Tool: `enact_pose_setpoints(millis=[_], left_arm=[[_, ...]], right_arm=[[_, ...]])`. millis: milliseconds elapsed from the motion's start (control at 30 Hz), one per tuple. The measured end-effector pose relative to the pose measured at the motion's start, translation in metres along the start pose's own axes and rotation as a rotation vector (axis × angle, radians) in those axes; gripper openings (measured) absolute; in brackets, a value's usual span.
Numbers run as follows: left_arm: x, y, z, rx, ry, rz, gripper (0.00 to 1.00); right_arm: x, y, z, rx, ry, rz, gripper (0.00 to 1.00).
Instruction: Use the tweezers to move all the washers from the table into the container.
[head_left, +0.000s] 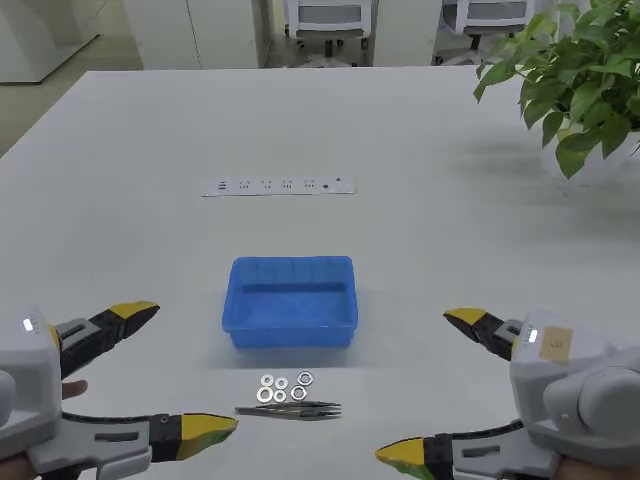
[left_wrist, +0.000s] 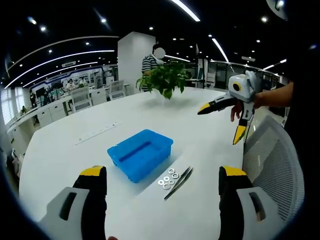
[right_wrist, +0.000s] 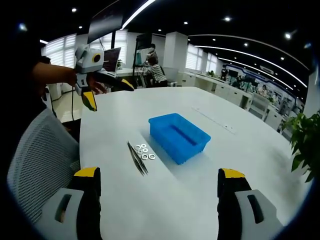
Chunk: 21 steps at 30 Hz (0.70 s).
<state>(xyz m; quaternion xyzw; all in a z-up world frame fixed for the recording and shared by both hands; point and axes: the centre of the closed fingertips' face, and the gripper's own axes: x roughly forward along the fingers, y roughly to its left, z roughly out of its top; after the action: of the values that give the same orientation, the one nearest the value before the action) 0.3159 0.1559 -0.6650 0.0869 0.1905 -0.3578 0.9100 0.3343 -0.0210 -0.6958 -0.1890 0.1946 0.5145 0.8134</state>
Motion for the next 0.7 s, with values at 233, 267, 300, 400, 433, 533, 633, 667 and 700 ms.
enact_pose_setpoints(millis=[233,267,300,400,433,533,633,667,700], left_arm=[[-0.0005,0.0013,0.0012,0.005,0.000,-0.001,0.99],[-0.0006,0.0015,0.0011,0.004,0.000,0.000,0.99],[-0.0006,0.0019,0.0009,0.002,0.001,0.001,0.99],[-0.0006,0.0021,0.0004,0.002,0.002,0.000,0.99],[-0.0006,0.0020,0.0003,0.002,0.003,-0.001,0.99],[-0.0004,0.0022,0.0005,0.002,0.003,-0.001,0.99],[0.0000,0.0018,0.0008,0.005,0.004,-0.004,0.99],[0.0001,0.0017,0.0010,0.004,0.003,-0.005,0.99],[0.0003,0.0017,0.0013,0.004,0.002,-0.005,0.99]], right_arm=[[-0.0009,-0.0011,0.0001,-0.004,0.000,-0.001,0.99],[-0.0009,-0.0012,0.0001,-0.004,0.000,-0.001,0.99],[-0.0011,-0.0014,-0.0001,-0.004,0.000,-0.001,0.99],[-0.0011,-0.0017,-0.0011,-0.004,0.003,-0.001,0.99],[-0.0012,-0.0019,-0.0010,-0.004,0.003,-0.002,0.99],[-0.0016,-0.0023,-0.0010,-0.005,0.004,-0.002,0.99],[-0.0021,-0.0025,-0.0017,-0.006,0.007,-0.002,0.99],[-0.0022,-0.0025,-0.0020,-0.007,0.008,-0.002,0.99],[-0.0024,-0.0026,-0.0025,-0.008,0.009,-0.002,0.99]])
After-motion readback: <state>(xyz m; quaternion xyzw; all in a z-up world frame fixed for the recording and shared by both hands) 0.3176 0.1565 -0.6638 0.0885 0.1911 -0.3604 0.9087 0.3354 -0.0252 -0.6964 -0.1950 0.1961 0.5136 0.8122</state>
